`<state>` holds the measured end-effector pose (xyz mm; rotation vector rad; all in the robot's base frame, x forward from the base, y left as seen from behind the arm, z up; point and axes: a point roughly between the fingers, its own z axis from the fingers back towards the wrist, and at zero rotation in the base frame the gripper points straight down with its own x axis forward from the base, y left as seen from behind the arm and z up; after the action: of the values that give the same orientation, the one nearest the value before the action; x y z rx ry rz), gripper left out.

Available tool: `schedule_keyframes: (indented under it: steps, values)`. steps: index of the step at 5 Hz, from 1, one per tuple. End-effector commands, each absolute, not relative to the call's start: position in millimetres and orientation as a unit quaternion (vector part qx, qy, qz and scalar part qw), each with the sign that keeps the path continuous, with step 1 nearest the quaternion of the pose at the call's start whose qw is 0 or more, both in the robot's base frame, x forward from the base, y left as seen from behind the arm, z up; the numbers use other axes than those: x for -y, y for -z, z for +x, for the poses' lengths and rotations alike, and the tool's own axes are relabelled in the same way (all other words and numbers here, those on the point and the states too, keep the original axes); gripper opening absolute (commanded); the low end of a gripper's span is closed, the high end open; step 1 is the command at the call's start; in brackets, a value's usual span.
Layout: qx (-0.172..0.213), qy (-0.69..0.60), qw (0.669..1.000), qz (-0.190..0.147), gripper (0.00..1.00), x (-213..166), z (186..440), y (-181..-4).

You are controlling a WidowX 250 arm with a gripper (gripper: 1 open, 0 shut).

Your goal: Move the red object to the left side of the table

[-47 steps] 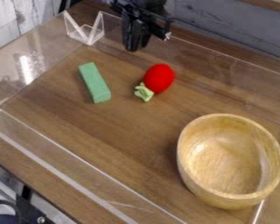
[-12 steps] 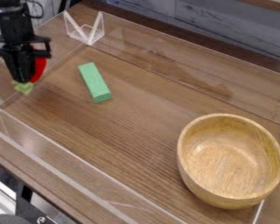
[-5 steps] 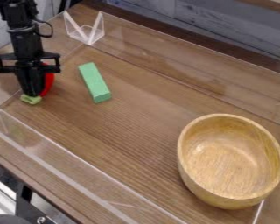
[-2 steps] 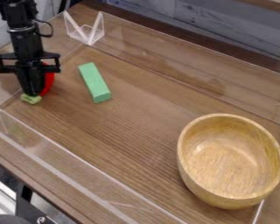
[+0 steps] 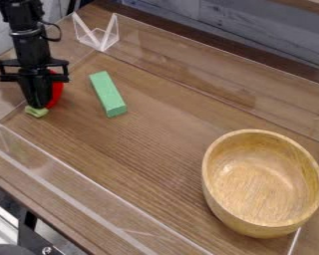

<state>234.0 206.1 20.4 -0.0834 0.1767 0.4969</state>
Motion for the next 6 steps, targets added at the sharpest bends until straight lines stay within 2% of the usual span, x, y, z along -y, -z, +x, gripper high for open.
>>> schedule_keyframes:
  steps: [1, 3, 4, 5, 6]
  values:
    - [-0.081, -0.234, 0.968, -0.041, 0.0, -202, 234, -16.7]
    - [-0.083, -0.254, 0.962, -0.048, 0.0, -204, 241, -15.1]
    - [-0.078, -0.238, 0.967, -0.057, 1.0, -207, 236, -26.6]
    - [-0.068, -0.222, 0.97, -0.067, 1.0, -209, 231, -40.8]
    - [-0.056, -0.234, 0.967, -0.08, 1.0, -191, 226, -63.7]
